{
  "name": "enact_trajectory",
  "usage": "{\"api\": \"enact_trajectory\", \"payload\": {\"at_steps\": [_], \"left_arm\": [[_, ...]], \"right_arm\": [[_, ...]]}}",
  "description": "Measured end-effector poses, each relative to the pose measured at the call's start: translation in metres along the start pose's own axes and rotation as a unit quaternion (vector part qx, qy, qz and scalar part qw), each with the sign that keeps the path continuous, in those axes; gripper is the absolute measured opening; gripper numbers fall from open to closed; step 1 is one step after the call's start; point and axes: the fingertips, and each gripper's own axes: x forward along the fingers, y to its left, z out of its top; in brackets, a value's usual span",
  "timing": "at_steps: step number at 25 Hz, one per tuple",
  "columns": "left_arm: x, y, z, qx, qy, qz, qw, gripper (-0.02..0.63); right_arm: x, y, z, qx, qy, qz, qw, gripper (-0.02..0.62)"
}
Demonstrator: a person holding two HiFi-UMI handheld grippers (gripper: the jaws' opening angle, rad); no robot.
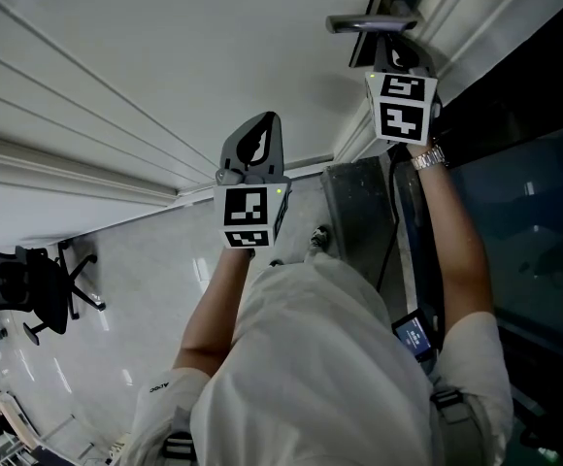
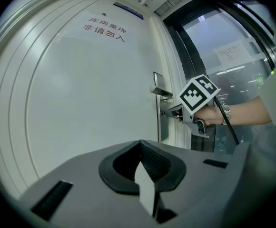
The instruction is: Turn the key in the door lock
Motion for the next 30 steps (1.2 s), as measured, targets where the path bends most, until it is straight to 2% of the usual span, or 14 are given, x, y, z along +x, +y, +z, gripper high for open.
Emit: {"api": "enact_trajectory", "payload": {"at_steps": [2, 3, 5, 8, 11, 14, 15, 16, 18, 20, 24, 28, 29, 30], "left_arm": [[0.000, 0.000, 0.000, 0.000, 0.000, 0.000, 1.0000, 0.006], [0.000, -0.001, -0.001, 0.001, 0.001, 0.001, 1.0000, 0.006], [-0.001, -0.001, -0.001, 0.002, 0.002, 0.003, 1.0000, 0.006], [-0.002, 0.000, -0.001, 0.003, 0.003, 0.005, 1.0000, 0.006], [-0.002, 0.001, 0.001, 0.000, 0.002, 0.007, 1.0000, 0.006], [-0.003, 0.000, 0.001, -0.003, 0.001, 0.007, 1.0000, 0.006], [-0.003, -0.001, 0.001, -0.002, 0.001, 0.007, 1.0000, 0.006], [-0.003, -0.001, 0.001, -0.003, 0.001, 0.006, 1.0000, 0.006], [-0.003, -0.002, 0.000, -0.003, 0.001, 0.006, 1.0000, 0.006], [-0.002, -0.002, 0.000, -0.004, 0.001, 0.006, 1.0000, 0.006], [-0.002, -0.003, 0.002, -0.005, 0.000, 0.008, 1.0000, 0.006], [-0.002, -0.004, 0.002, -0.005, 0.000, 0.008, 1.0000, 0.006], [-0.002, -0.004, 0.002, -0.004, 0.001, 0.008, 1.0000, 0.006], [-0.002, -0.004, 0.002, -0.003, 0.001, 0.008, 1.0000, 0.006]], "right_arm": [[0.001, -0.003, -0.002, 0.089, 0.001, 0.025, 0.996, 0.012], [0.001, -0.004, -0.002, 0.139, 0.001, 0.039, 0.989, 0.012], [0.001, -0.007, -0.004, 0.243, -0.002, 0.065, 0.968, 0.012], [0.000, -0.011, -0.005, 0.376, -0.006, 0.093, 0.922, 0.012], [0.000, -0.012, -0.005, 0.486, -0.013, 0.115, 0.866, 0.012], [0.000, -0.012, -0.007, 0.575, -0.014, 0.130, 0.808, 0.012], [-0.001, -0.012, -0.007, 0.595, -0.013, 0.134, 0.792, 0.012], [-0.001, -0.012, -0.007, 0.609, -0.014, 0.137, 0.781, 0.012], [0.000, -0.011, -0.008, 0.626, -0.015, 0.140, 0.767, 0.012], [0.000, -0.011, -0.009, 0.649, -0.015, 0.143, 0.747, 0.014], [0.000, -0.013, -0.011, 0.701, -0.013, 0.149, 0.697, 0.015], [0.004, -0.017, -0.018, 0.758, -0.017, 0.158, 0.633, 0.024], [0.004, -0.016, -0.018, 0.768, -0.017, 0.160, 0.620, 0.025], [0.004, -0.016, -0.019, 0.775, -0.016, 0.161, 0.611, 0.025]]}}
